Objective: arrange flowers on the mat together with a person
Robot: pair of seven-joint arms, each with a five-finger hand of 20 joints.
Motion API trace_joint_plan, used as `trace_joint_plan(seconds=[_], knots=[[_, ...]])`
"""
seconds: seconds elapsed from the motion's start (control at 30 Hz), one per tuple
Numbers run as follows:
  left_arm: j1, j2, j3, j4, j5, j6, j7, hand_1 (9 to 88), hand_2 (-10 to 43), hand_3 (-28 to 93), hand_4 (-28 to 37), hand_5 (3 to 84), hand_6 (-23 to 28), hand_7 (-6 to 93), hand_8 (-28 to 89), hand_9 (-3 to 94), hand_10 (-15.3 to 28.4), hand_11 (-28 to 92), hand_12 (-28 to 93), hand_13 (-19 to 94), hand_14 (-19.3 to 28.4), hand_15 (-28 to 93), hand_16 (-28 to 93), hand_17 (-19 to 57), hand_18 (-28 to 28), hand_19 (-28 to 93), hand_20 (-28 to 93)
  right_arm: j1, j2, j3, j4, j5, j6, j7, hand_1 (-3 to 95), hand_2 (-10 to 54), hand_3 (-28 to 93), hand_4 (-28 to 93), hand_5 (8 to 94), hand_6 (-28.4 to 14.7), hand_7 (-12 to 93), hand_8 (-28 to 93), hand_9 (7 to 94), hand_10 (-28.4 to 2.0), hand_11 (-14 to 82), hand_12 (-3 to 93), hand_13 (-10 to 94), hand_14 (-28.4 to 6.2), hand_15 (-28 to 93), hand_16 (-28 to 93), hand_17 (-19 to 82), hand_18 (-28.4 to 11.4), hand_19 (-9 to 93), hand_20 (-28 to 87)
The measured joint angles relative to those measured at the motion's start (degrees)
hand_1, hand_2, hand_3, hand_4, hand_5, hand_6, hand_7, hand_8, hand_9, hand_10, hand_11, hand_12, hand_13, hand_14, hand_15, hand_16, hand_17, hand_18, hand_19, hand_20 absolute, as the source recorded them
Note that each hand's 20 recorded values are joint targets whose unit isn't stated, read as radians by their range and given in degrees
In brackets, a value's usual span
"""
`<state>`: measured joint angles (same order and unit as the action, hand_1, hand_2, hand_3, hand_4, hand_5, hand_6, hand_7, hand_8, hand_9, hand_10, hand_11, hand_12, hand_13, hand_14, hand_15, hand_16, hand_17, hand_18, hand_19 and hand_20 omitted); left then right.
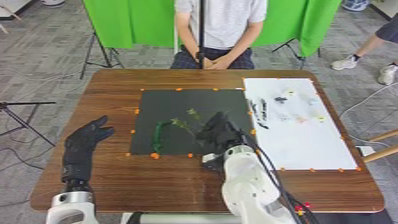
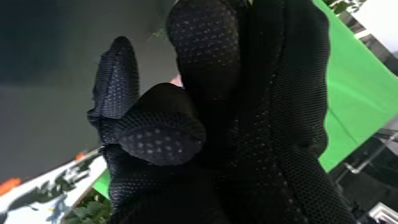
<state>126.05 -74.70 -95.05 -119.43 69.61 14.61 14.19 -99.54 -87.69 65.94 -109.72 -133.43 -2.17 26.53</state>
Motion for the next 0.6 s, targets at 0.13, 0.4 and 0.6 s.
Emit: trace_joint_plan(seconds=[0.13, 0.4, 0.6], knots=[[0.0, 0.02, 0.02, 0.0, 0.04, -0.03, -0.02, 26.0, 4.4, 68, -22.1, 51.3, 3.7, 15.6, -7, 54.8, 15.8, 23, 13, 43, 18.8, 24, -2, 11.9, 12.8, 14, 20, 0.4, -0.2, -1.0, 1.4, -0.2, 0.1, 0.9, 88.3, -9.5, -28, 40, 88.9, 0.5, 20, 14, 93.7, -9.4, 26.3, 30.8, 88, -5.3, 65, 36, 38, -21.9, 70, 43], [0.0, 0.04, 0.05, 0.0, 0.12, -0.23, -0.08, 26.0, 4.2, 68, -22.2, 51.3, 3.7, 15.5, -7, 54.7, 15.9, 23, 13, 42, 18.8, 23, -2, 11.8, 12.9, 14, 20, 0.6, -0.4, -2.0, 2.1, 0.4, 0.1, 1.5, 85.4, -9.5, -28, 39, 88.5, 0.1, 19, 14, 93.7, -10.1, 26.1, 28.9, 88, -5.4, 65, 36, 37, -22.1, 70, 43], [0.0, 0.04, 0.05, 0.0, 0.19, -0.49, -0.19, 26.0, 4.1, 68, -22.3, 51.2, 3.7, 15.5, -7, 54.7, 15.9, 23, 13, 42, 18.7, 23, -2, 11.7, 12.9, 14, 20, 0.9, -0.6, -1.9, 2.4, 0.8, 0.1, 1.3, 83.5, -9.5, -28, 38, 88.1, -0.1, 19, 13, 93.7, -11.1, 26.1, 24.4, 87, -5.5, 65, 36, 37, -22.1, 70, 43]])
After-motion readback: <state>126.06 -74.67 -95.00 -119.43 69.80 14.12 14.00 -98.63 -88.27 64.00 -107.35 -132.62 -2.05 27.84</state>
